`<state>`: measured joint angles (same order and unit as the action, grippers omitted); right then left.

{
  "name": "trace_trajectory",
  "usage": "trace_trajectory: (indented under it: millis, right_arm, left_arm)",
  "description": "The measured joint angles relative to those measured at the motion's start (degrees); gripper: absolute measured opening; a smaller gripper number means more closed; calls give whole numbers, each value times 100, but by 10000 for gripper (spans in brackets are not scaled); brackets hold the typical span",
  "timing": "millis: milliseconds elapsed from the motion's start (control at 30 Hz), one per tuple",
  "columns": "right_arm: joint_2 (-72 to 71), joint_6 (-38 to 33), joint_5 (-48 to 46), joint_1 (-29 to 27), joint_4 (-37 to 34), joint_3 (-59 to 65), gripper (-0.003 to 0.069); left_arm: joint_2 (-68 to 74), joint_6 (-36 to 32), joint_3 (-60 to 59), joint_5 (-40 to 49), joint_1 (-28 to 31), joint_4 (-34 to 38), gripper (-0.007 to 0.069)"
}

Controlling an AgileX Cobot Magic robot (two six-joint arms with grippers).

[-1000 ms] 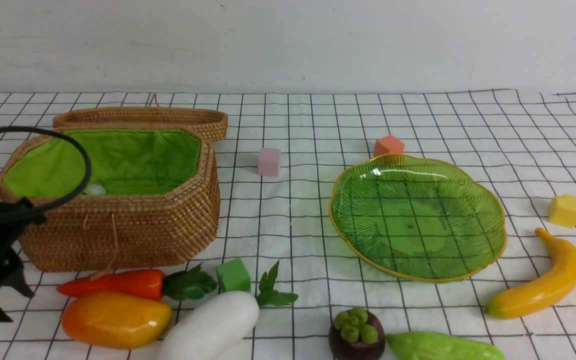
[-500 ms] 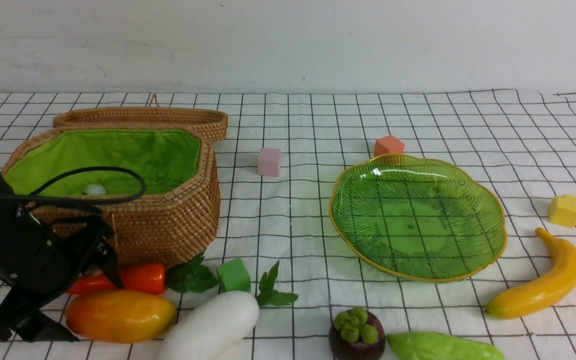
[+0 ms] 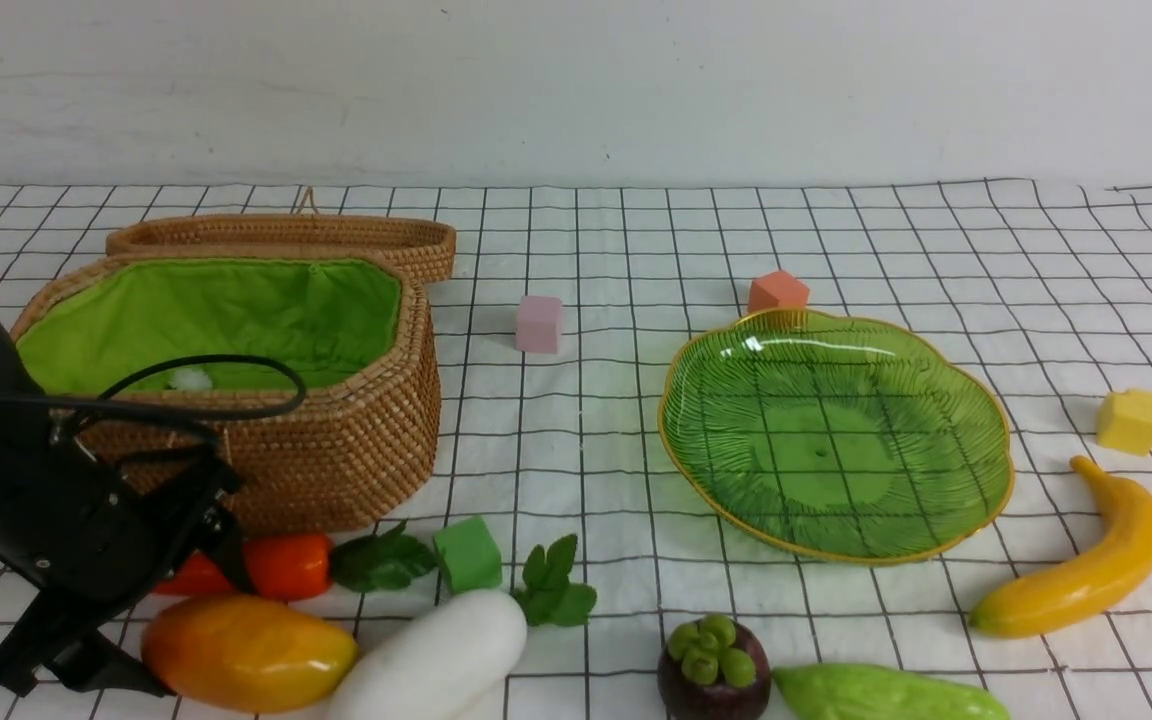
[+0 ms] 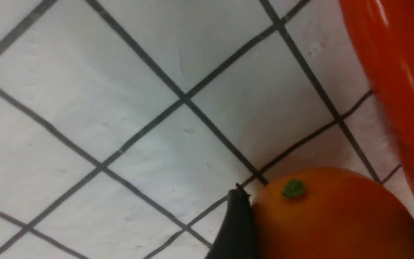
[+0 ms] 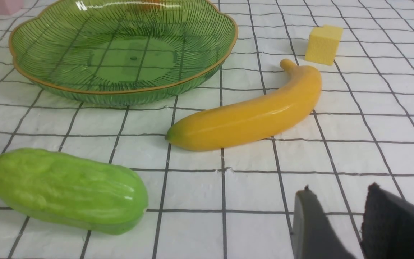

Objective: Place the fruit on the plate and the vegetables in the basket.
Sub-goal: Grab the mango with your left arm and place it on the right plate

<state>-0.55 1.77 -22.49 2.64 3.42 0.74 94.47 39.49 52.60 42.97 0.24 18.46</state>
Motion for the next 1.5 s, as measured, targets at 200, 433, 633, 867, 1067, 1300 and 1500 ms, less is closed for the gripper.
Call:
trace_trajectory:
  millis: [200,433,633,867,1067,1300,1500]
  right_arm:
    - [0,0,0,0,0,0,242]
    - [0,0,0,0,0,0,242]
    - [0,0,0,0,0,0,242]
    - [0,0,0,0,0,0,242]
    - [0,0,0,0,0,0,242]
    - [0,0,0,0,0,0,243]
    - [0,0,0,0,0,0,243]
  left_arm:
    - [-504,-196,0,174,0,7,574]
    - [-1232,-781,-5,333,-220,615,574]
    - [-1413,-1295,540,-78,-1360,1275,574]
    - [209,-1431,3251,-399,-2475,1129,574]
    - [2187,-1724,5606,-256,-2774,967,574]
    - [4104,-1764,7888,300,-3199,334,574]
    - [4512,-1792,8505,756,-3434,-8,596]
